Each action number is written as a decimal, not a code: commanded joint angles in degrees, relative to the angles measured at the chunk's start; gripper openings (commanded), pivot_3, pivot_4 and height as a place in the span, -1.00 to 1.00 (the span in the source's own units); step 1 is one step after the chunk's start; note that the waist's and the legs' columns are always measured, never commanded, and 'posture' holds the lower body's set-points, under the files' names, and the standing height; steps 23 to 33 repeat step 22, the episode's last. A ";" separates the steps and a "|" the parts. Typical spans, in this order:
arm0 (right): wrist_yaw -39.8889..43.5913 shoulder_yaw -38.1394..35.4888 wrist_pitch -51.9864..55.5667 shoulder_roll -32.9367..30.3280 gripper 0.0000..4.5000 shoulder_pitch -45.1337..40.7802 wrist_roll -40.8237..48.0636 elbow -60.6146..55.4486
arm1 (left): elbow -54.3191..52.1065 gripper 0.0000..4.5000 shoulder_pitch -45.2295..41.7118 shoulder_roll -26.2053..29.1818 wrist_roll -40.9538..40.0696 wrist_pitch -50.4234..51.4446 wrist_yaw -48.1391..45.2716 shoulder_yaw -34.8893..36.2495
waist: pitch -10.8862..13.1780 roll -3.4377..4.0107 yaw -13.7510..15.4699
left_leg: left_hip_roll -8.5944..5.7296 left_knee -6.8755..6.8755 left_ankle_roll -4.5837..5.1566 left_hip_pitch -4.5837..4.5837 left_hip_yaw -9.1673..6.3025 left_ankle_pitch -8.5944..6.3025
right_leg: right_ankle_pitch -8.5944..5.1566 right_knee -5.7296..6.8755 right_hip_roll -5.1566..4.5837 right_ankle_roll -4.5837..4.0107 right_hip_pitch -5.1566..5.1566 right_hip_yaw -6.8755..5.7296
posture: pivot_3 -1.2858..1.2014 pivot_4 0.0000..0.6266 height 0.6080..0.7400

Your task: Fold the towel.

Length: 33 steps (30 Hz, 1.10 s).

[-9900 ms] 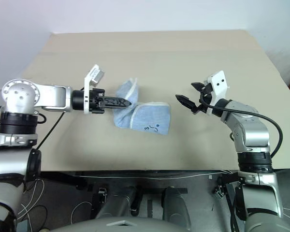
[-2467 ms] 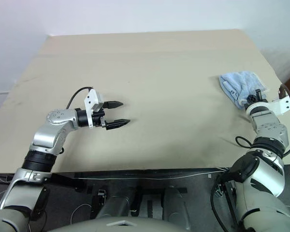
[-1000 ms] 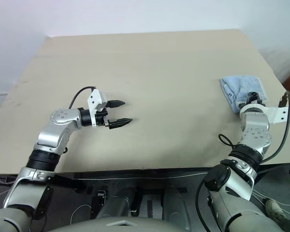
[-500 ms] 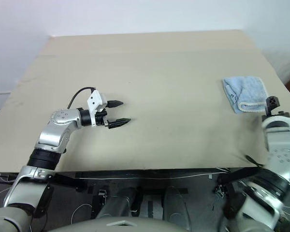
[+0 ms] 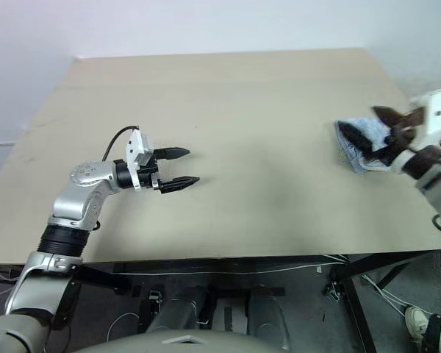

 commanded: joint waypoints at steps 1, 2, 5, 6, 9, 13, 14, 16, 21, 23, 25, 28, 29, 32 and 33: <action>5.09 5.62 -1.16 1.03 0.98 -0.79 -3.14 -0.85 | -3.61 1.00 0.69 1.43 -2.02 1.57 -0.07 2.03 | 0.00 0.00 0.06 | 0.00 -0.01 0.00 0.00 0.00 0.00 | 0.00 -0.01 0.00 0.00 0.00 0.00 | 0.03 -0.52 1.00; 5.90 7.04 -1.58 1.75 0.98 -1.28 -4.08 0.04 | -3.89 1.00 0.78 1.75 -2.74 2.21 -0.20 2.53 | 0.01 -0.01 0.08 | 0.00 -0.01 -0.01 0.00 0.00 -0.01 | 0.00 -0.02 -0.01 0.00 0.00 0.00 | 0.03 -0.52 1.00; 8.36 10.73 -3.58 4.68 0.98 -3.47 -6.76 2.53 | -5.25 1.00 1.46 3.24 -4.09 3.97 -0.20 4.03 | 0.03 -0.04 0.00 | 0.00 0.00 -0.02 0.00 -0.01 -0.01 | 0.00 -0.01 -0.01 -0.01 0.01 0.00 | 0.03 -0.52 1.00; 9.12 11.91 -4.47 5.75 0.98 -4.16 -7.81 3.09 | -6.04 1.00 1.95 3.77 -4.32 4.40 0.30 4.67 | 0.04 -0.04 0.00 | 0.00 -0.01 -0.02 0.00 -0.01 -0.02 | 0.00 -0.01 -0.01 -0.01 0.00 0.00 | 0.03 -0.52 1.00; 10.08 14.03 -6.75 9.50 0.98 -6.26 -9.90 5.00 | -9.15 1.00 3.65 5.31 -6.62 7.52 2.29 7.44 | 0.04 -0.04 -0.06 | 0.00 -0.07 -0.03 0.00 -0.01 -0.02 | -0.01 -0.02 0.00 -0.01 -0.04 0.01 | 0.03 -0.52 1.00; 14.01 16.17 -8.30 13.02 0.98 -7.78 -10.76 6.81 | -13.92 1.00 6.56 7.66 -8.52 11.47 5.54 10.73 | 0.06 -0.07 0.05 | 0.00 -0.11 -0.02 0.00 -0.02 -0.01 | -0.01 -0.02 0.01 -0.01 -0.06 0.01 | 0.03 -0.52 1.00; 14.08 16.74 -8.11 13.67 0.98 -8.18 -11.12 6.56 | -14.15 1.00 6.99 8.50 -8.86 11.89 5.46 11.43 | 0.07 -0.07 0.18 | 0.00 -0.10 -0.03 0.00 -0.03 -0.02 | -0.01 -0.02 0.01 -0.01 -0.06 0.01 | 0.03 -0.52 1.00; 14.64 18.46 -8.62 15.63 0.98 -10.08 -12.48 8.85 | -16.10 1.00 9.37 10.12 -9.11 12.79 6.58 13.15 | 0.07 -0.08 0.09 | 0.00 -0.09 -0.13 0.00 -0.03 -0.08 | 0.00 -0.01 0.01 -0.01 -0.05 0.00 | 0.03 -0.52 1.00; 16.66 20.71 -10.34 18.85 0.98 -13.99 -15.40 13.92 | -22.40 1.00 14.10 10.54 -10.84 15.40 10.91 15.88 | 0.08 -0.09 0.08 | 0.00 -0.10 -0.15 0.01 -0.03 -0.09 | 0.00 -0.01 0.01 -0.03 -0.05 0.01 | 0.03 -0.52 1.00; 16.85 20.70 -10.53 19.28 0.98 -14.51 -15.68 14.49 | -23.28 1.00 14.54 10.50 -11.60 16.20 11.63 16.42 | 0.08 -0.09 0.08 | 0.00 -0.10 -0.15 0.01 -0.04 -0.09 | 0.00 -0.01 0.01 -0.03 -0.06 0.00 | 0.03 -0.52 1.00; 16.85 20.70 -10.53 19.28 0.98 -14.51 -15.68 14.49 | -23.28 1.00 14.54 10.50 -11.60 16.20 11.63 16.42 | 0.08 -0.09 0.08 | 0.00 -0.10 -0.15 0.01 -0.04 -0.09 | 0.00 -0.01 0.01 -0.03 -0.06 0.00 | 0.03 -0.52 1.00; 16.85 20.70 -10.53 19.28 0.98 -14.51 -15.68 14.49 | -23.28 1.00 14.54 10.50 -11.60 16.20 11.63 16.42 | 0.08 -0.09 0.08 | 0.00 -0.10 -0.15 0.01 -0.04 -0.09 | 0.00 -0.01 0.01 -0.03 -0.06 0.00 | 0.03 -0.52 1.00; 16.85 20.70 -10.53 19.28 0.98 -14.51 -15.68 14.49 | -23.28 1.00 14.54 10.50 -11.60 16.20 11.63 16.42 | 0.08 -0.09 0.08 | 0.00 -0.10 -0.15 0.01 -0.04 -0.09 | 0.00 -0.01 0.01 -0.03 -0.06 0.00 | 0.03 -0.52 1.00; 16.85 20.70 -10.53 19.28 0.98 -14.51 -15.68 14.49 | -23.28 1.00 14.54 10.50 -11.60 16.20 11.63 16.42 | 0.08 -0.09 0.08 | 0.00 -0.10 -0.15 0.01 -0.04 -0.09 | 0.00 -0.01 0.01 -0.03 -0.06 0.00 | 0.03 -0.52 1.00; 16.85 20.70 -10.53 19.28 0.98 -14.51 -15.68 14.49 | -23.28 1.00 14.54 10.50 -11.60 16.20 11.63 16.42 | 0.08 -0.09 0.08 | 0.00 -0.10 -0.15 0.01 -0.04 -0.09 | 0.00 -0.01 0.01 -0.03 -0.06 0.00 | 0.03 -0.52 1.00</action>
